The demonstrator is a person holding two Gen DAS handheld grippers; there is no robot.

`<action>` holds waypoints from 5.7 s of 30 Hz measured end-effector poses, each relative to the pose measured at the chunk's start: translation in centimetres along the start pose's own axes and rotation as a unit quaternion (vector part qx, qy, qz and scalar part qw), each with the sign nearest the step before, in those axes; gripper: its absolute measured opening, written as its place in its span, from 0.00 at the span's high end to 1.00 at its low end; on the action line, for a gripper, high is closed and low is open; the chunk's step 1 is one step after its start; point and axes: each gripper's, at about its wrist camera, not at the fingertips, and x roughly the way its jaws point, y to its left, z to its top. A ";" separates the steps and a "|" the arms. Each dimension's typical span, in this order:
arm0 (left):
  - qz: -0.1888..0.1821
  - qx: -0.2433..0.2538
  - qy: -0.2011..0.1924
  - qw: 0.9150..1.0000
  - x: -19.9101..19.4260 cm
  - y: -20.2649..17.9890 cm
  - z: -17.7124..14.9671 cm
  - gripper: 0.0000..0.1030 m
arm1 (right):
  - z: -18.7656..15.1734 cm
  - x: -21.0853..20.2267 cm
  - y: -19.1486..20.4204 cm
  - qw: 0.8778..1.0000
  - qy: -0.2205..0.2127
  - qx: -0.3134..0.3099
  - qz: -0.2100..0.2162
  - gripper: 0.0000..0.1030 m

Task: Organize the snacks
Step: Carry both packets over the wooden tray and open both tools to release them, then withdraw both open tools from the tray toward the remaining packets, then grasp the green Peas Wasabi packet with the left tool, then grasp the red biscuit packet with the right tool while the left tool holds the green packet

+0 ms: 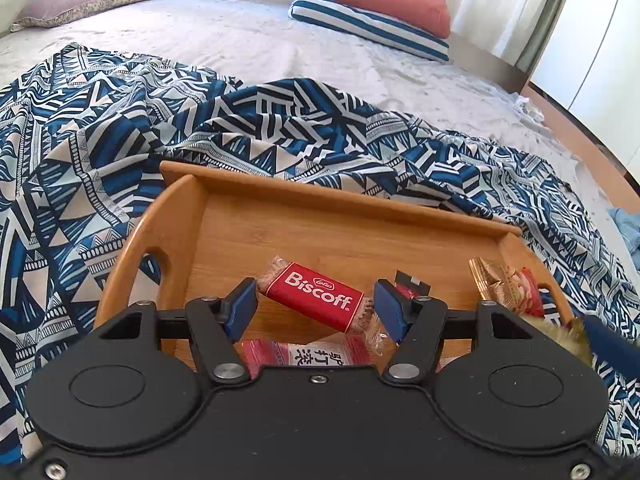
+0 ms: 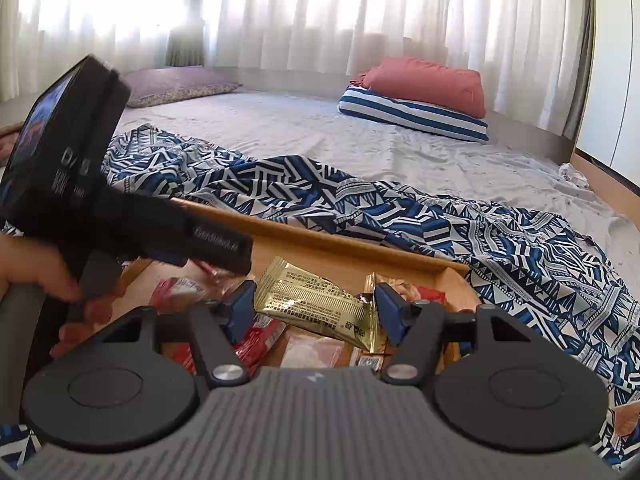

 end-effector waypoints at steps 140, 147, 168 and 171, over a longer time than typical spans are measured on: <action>0.018 0.056 -0.036 0.998 -15.7 4.8 -15.4 0.69 | -9.2 -3.2 7.5 0.996 0.073 0.048 -0.004 0.04; 0.016 0.059 -0.035 0.998 -15.6 4.3 -15.3 0.69 | -9.4 -3.7 7.2 0.996 0.064 0.062 -0.007 0.20; 0.008 0.068 -0.045 0.997 -16.3 3.4 -14.3 0.69 | -9.0 -7.5 5.8 0.998 0.028 0.056 -0.013 0.34; 0.005 0.071 -0.050 0.996 -16.5 3.1 -13.7 0.69 | -8.5 -8.1 5.5 0.998 0.018 0.051 -0.014 0.34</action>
